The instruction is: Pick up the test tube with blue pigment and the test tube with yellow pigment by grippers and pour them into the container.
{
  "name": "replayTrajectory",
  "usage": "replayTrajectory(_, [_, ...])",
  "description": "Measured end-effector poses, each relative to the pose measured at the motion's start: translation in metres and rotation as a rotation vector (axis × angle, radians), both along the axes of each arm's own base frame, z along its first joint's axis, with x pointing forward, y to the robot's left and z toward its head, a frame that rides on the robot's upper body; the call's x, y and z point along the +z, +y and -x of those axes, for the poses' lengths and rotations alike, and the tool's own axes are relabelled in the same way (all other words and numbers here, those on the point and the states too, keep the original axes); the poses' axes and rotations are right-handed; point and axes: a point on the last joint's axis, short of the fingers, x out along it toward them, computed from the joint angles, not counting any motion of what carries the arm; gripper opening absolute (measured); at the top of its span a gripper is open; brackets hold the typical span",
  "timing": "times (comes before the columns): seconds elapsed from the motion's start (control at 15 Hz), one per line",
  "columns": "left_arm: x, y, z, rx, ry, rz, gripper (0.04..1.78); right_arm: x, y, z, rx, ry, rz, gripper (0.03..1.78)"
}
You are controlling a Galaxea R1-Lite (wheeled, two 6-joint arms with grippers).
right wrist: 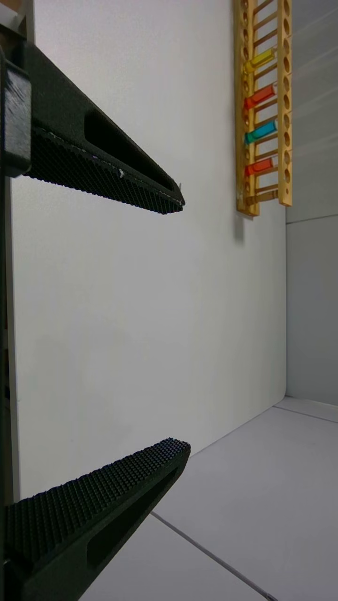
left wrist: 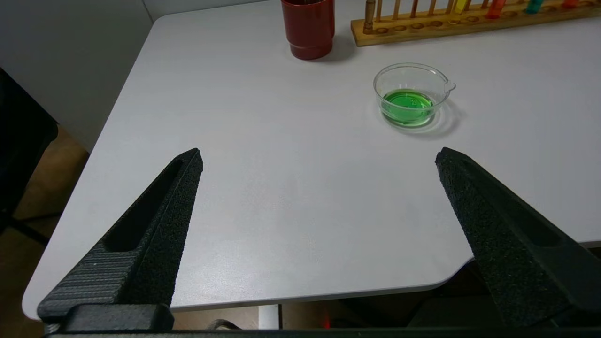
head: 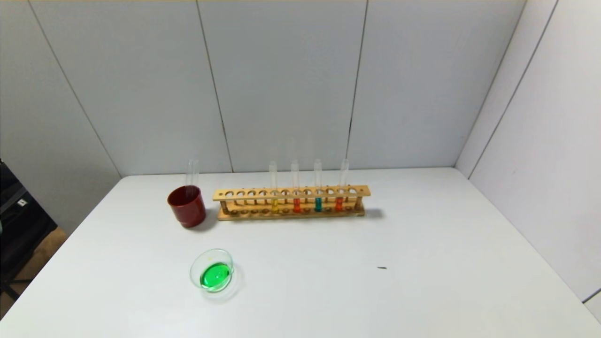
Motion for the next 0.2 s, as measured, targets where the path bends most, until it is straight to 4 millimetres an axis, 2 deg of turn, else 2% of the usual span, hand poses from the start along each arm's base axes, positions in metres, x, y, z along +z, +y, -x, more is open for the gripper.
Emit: replayTrajectory(0.2, [0.0, 0.0, -0.0001, 0.002, -0.002, 0.001, 1.75, 0.0, 0.0, 0.0, 0.0, 0.0, 0.0, 1.75])
